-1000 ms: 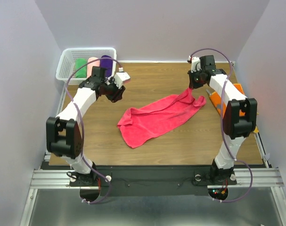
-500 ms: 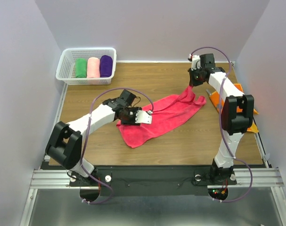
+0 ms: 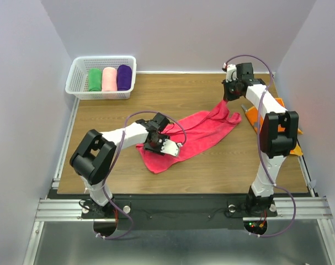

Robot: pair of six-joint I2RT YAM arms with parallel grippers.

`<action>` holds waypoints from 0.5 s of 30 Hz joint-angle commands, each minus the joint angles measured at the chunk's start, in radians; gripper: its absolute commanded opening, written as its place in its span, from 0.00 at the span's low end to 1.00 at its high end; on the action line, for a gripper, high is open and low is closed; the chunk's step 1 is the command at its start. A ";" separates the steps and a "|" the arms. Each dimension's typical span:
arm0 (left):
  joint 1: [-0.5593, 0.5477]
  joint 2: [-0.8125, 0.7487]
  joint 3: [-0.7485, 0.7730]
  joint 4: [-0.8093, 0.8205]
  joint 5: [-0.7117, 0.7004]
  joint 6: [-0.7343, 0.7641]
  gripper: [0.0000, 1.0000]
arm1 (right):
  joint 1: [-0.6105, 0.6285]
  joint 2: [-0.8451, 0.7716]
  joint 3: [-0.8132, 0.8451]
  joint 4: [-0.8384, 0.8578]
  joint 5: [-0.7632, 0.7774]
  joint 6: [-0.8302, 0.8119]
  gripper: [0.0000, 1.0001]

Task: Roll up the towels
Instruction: Flatten the towel

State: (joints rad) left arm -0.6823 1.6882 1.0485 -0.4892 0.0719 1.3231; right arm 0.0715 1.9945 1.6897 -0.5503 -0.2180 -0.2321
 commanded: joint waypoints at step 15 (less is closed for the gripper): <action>0.135 -0.191 0.050 -0.043 0.137 -0.085 0.08 | -0.052 -0.129 -0.062 0.038 -0.024 -0.029 0.01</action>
State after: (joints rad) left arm -0.5701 1.6138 1.1202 -0.4950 0.1413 1.2606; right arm 0.0254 1.9484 1.6360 -0.5465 -0.2218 -0.2462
